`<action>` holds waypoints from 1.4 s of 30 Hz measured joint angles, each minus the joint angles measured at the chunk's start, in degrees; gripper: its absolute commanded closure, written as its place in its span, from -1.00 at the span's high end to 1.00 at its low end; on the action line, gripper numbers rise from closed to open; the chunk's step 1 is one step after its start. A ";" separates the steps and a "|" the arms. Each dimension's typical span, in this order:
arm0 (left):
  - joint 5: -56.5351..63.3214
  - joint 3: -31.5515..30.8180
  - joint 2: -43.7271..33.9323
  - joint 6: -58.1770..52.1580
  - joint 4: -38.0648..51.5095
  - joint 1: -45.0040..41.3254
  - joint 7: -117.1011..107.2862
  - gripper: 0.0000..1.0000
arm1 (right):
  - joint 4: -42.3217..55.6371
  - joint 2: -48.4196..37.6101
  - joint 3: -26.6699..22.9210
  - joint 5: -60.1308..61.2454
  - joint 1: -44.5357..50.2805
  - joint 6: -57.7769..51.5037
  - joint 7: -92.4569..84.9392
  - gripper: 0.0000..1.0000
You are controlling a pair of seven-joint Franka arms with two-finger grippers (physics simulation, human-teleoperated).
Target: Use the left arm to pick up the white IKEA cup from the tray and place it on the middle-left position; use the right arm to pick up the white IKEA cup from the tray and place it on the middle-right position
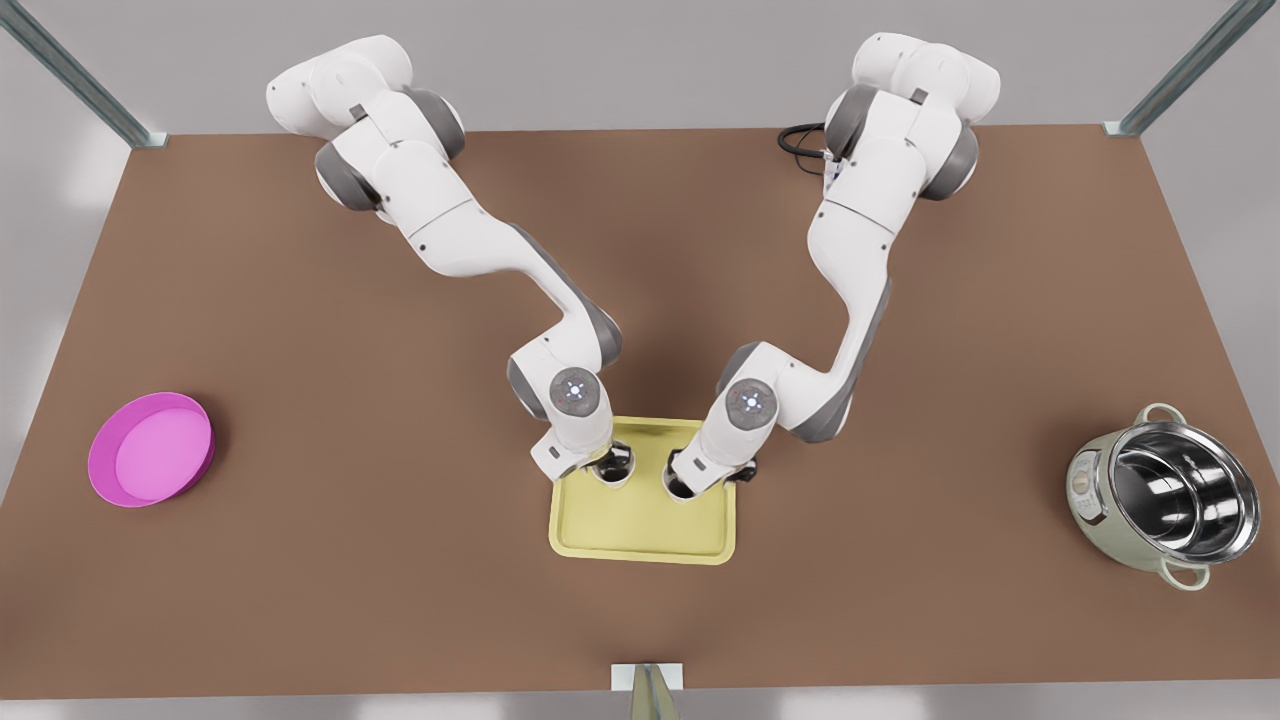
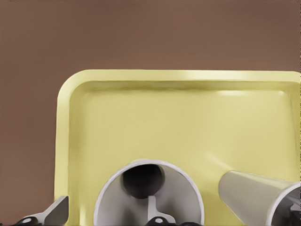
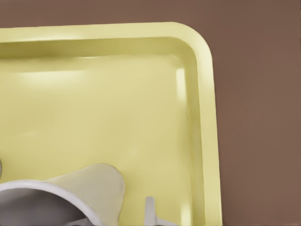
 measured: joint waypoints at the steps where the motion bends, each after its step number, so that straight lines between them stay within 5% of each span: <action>1: -0.02 0.04 -0.04 0.18 0.16 0.00 -0.20 0.11 | 0.00 0.01 0.00 -0.03 0.00 0.06 0.53 -0.20; 4: -0.13 0.01 -0.06 0.49 0.53 -0.07 -0.93 -0.30 | 0.00 0.02 0.00 -0.11 0.00 0.20 1.95 -0.41; 9: -0.46 0.00 0.08 0.81 0.59 -0.09 -2.10 -0.44 | 0.08 -0.06 0.00 -0.04 0.00 0.39 3.74 -0.62; 17: -0.38 0.17 -2.77 -0.71 0.78 0.91 -3.80 -0.60 | -1.85 -4.70 0.02 0.42 -1.00 0.16 5.04 -0.64; 27: -7.08 -0.15 -4.05 -10.60 2.01 21.87 7.05 -0.63 | -33.81 -22.36 1.07 2.76 -21.62 5.71 -6.04 -0.67; 28: -7.32 -0.15 -3.07 -10.13 1.96 22.04 8.69 -0.63 | -36.52 -22.80 1.23 3.84 -22.68 7.50 -7.90 -0.62; 29: -7.38 -0.16 -2.30 -9.46 1.86 22.04 10.25 -0.63 | -38.05 -23.16 1.34 4.55 -23.23 8.97 -9.57 0.16; 31: -7.25 -0.11 -1.55 -7.99 1.39 21.92 13.11 -0.63 | -39.28 -23.45 1.45 5.28 -23.61 11.19 -12.48 0.35; 33: -6.81 -0.11 -1.24 -6.57 1.02 21.50 15.65 -0.63 | -39.55 -23.57 1.47 5.46 -23.63 12.73 -14.85 0.81; 34: -6.67 -0.12 -1.18 -6.01 0.94 21.38 16.82 -0.41 | -39.59 -23.62 1.47 5.39 -23.63 13.29 -15.82 0.98; 35: -6.80 -0.11 -1.15 -5.53 0.90 21.32 18.07 0.76 | -39.61 -23.84 1.47 5.22 -23.67 13.73 -16.65 1.00; 36: -7.31 -0.10 -1.13 -5.09 0.87 21.29 19.52 1.00 | -39.61 -24.03 1.47 5.00 -23.70 14.07 -17.35 1.00; 42: -9.83 -0.10 -1.12 -3.62 0.80 21.26 28.49 1.00 | -38.94 -31.08 1.00 5.93 -23.89 10.95 -22.57 1.00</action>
